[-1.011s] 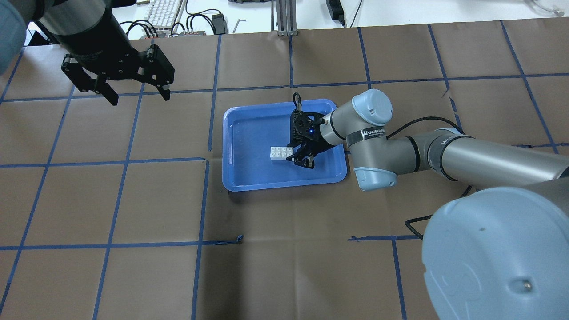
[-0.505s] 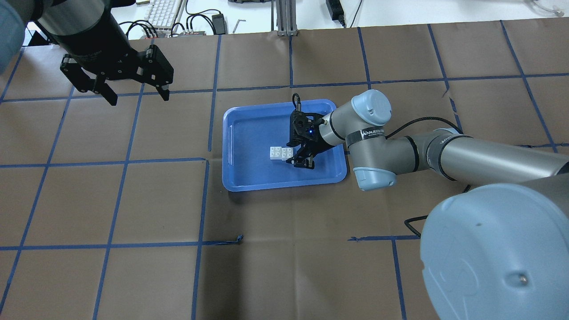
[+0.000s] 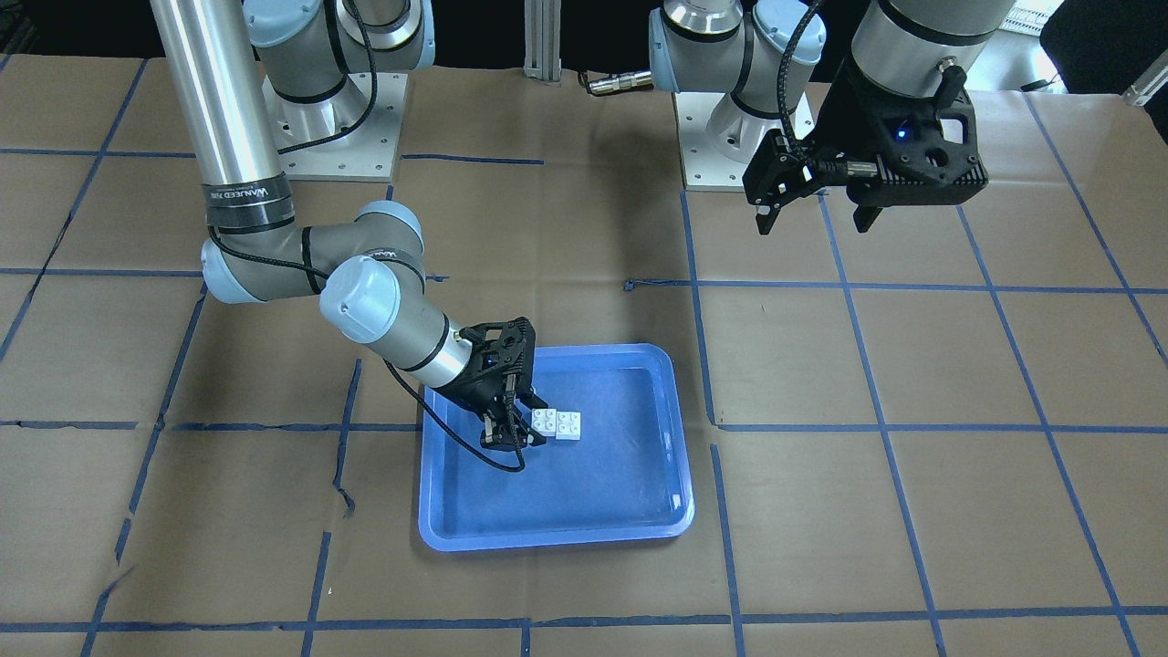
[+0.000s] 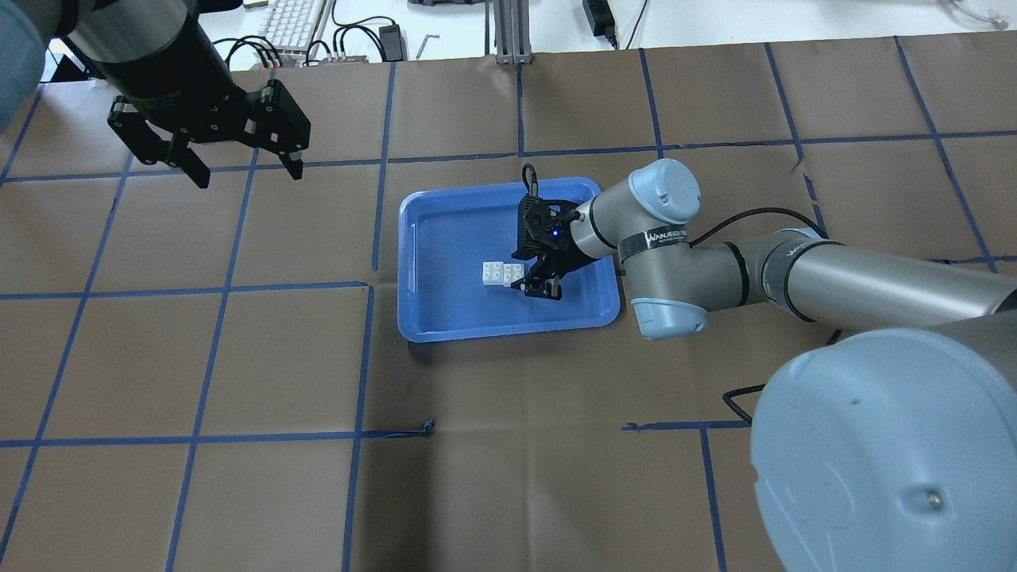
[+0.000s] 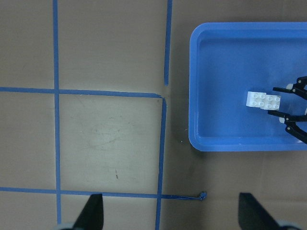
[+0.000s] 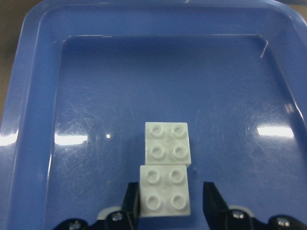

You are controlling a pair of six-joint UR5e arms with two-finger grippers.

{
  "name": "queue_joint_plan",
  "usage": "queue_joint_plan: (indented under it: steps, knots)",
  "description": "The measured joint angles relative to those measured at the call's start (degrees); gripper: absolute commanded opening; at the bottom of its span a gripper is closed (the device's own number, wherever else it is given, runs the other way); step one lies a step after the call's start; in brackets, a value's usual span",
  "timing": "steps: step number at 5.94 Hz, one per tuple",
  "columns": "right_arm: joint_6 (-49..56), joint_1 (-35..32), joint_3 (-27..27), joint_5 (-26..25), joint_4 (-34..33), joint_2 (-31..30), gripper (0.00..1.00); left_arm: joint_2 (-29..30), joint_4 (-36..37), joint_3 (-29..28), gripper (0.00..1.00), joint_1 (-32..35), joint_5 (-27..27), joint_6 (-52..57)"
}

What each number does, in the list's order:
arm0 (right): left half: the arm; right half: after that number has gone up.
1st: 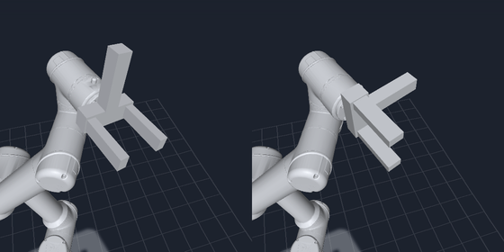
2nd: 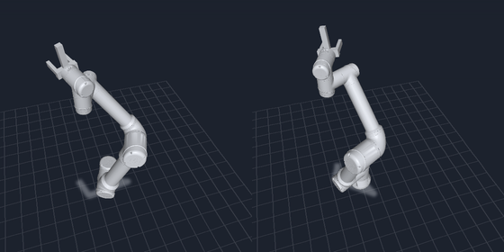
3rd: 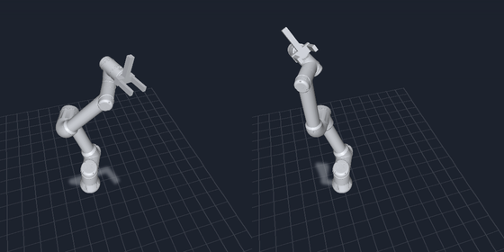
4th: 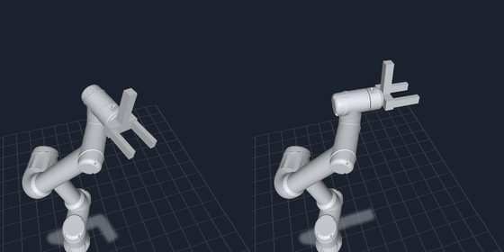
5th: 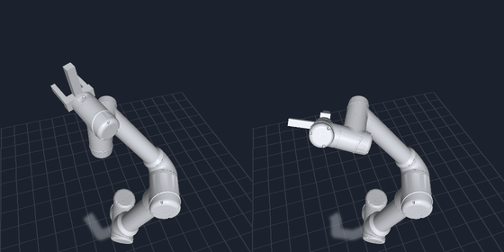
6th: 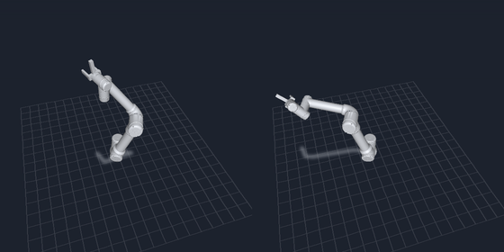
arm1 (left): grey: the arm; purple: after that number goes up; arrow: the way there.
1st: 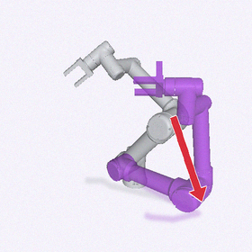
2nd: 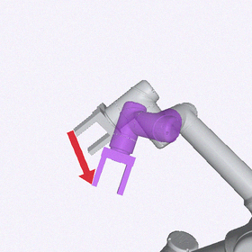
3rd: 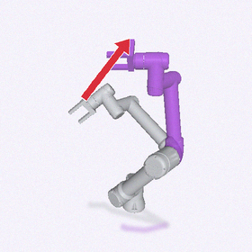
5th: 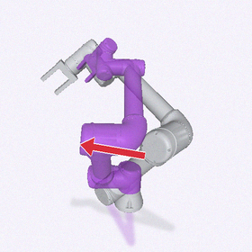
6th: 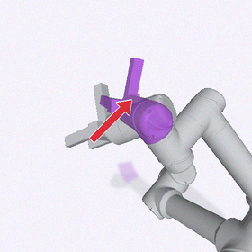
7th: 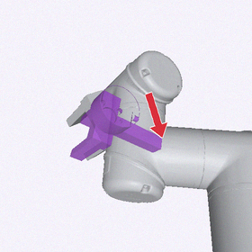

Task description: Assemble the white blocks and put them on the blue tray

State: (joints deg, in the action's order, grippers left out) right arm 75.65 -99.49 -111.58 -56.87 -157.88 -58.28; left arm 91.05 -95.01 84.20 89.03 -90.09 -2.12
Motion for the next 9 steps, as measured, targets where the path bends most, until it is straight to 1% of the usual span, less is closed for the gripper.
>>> queue_joint_plan:
  steps: [1, 2, 4, 5, 6, 7, 8, 9]
  knots:
    - [0.0, 0.0, 0.0, 0.0, 0.0, 0.0, 0.7, 0.0, 0.0, 0.0, 1.0, 0.0, 0.0, 0.0]
    - [0.0, 0.0, 0.2, 0.1, -0.1, -0.1, 0.99, 0.0, 0.0, 0.1, 1.0, 0.0, 0.0, 0.0]
    - [-3.6, 0.1, 2.0, -0.2, 0.2, -0.9, 1.0, 0.2, 0.1, 0.0, 1.0, 0.0, 0.0, 0.0]
    - [-6.1, 0.3, 3.1, -0.7, 1.1, -2.2, 1.0, 0.3, 0.5, 0.0, 1.0, 0.0, 0.1, 0.0]
    - [-8.4, 0.6, 3.6, -2.2, 3.2, -4.2, 1.0, 0.3, 0.7, 0.0, 1.0, 0.1, 0.1, 0.0]
    - [-11.2, 0.8, 4.2, -5.3, 7.0, -6.9, 1.0, 0.3, 0.7, 0.0, 1.0, 0.2, 0.2, 0.0]
    - [-15.5, 1.1, 5.2, -9.5, 13.1, -10.1, 1.0, 0.2, 0.7, 0.0, 1.0, 0.2, 0.2, 0.0]
    - [-21.1, 1.6, 7.4, -14.6, 21.7, -13.4, 1.0, 0.2, 0.7, 0.0, 1.0, 0.2, 0.2, 0.0]
